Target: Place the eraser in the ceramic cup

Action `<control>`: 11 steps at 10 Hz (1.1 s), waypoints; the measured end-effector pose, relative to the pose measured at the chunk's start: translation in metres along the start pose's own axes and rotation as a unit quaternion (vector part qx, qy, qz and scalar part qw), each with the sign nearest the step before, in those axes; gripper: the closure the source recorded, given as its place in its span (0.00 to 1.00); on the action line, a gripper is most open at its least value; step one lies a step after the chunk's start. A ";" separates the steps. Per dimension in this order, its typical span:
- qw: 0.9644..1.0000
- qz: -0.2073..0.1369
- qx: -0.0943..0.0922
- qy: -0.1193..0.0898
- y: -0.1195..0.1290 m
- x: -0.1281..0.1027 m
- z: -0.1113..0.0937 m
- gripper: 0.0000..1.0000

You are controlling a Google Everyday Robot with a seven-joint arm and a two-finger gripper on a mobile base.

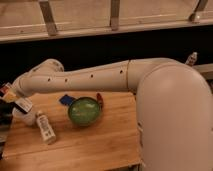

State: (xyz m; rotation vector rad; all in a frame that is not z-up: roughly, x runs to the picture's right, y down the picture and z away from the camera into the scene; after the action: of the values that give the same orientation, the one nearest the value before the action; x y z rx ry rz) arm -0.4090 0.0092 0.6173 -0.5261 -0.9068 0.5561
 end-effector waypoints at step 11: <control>0.992 -0.012 -0.058 -0.109 -0.033 0.006 0.093 1.00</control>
State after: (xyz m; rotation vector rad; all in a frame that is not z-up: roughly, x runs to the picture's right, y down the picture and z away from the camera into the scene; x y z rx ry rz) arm -0.4770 0.0059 0.6897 -0.5667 -1.1565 0.5478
